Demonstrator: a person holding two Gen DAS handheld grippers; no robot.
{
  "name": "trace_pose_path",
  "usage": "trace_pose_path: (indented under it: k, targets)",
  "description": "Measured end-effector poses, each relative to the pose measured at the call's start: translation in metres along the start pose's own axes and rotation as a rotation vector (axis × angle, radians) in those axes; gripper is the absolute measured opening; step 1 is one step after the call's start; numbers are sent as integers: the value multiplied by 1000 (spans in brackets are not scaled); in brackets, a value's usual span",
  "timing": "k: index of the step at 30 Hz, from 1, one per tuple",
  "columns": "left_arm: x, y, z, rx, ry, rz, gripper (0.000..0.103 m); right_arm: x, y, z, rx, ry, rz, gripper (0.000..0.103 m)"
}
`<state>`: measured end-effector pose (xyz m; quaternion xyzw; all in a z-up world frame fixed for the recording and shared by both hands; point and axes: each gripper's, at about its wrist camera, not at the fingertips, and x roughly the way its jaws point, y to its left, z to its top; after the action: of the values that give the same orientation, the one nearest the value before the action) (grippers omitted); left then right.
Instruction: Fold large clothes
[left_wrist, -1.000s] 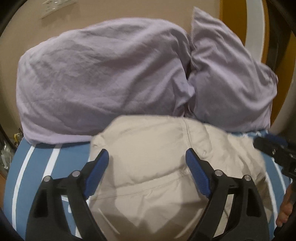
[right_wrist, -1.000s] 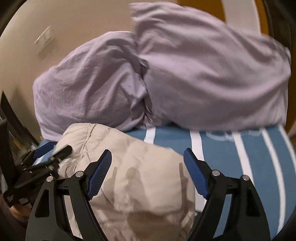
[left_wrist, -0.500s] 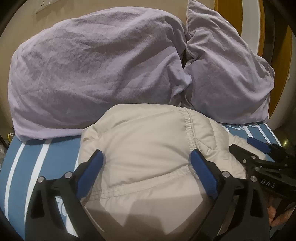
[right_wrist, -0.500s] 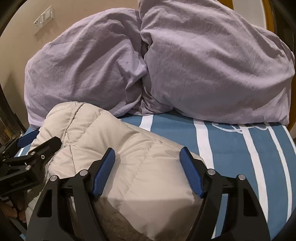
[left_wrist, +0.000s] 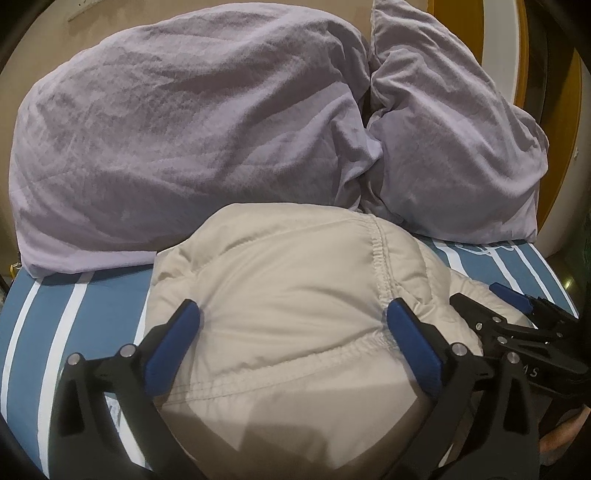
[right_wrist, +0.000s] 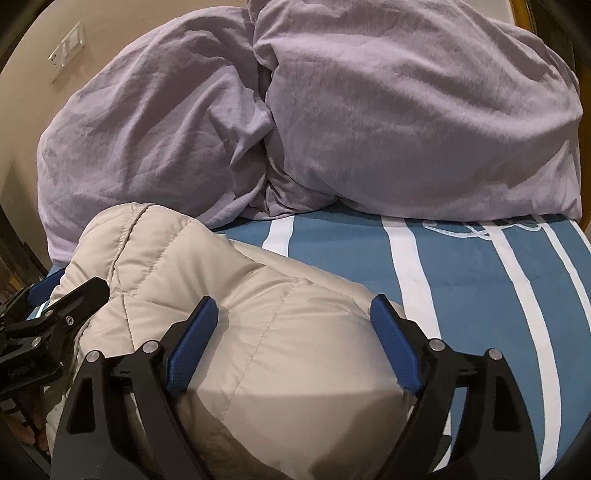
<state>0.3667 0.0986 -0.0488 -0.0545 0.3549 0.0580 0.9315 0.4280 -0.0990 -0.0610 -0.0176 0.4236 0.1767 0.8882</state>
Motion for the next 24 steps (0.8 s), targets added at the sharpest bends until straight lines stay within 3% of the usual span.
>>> trace_pose_path:
  k: [11, 15, 24]
  targets:
    - [-4, 2, 3, 1, 14, 12, 101, -13, 5, 12, -28, 67, -28, 88]
    - [-32, 11, 2, -42, 7, 22, 101, -40, 4, 12, -35, 77, -44, 102]
    - [-111, 21, -36, -100, 26, 2, 101, -104, 7, -19, -32, 183, -19, 102]
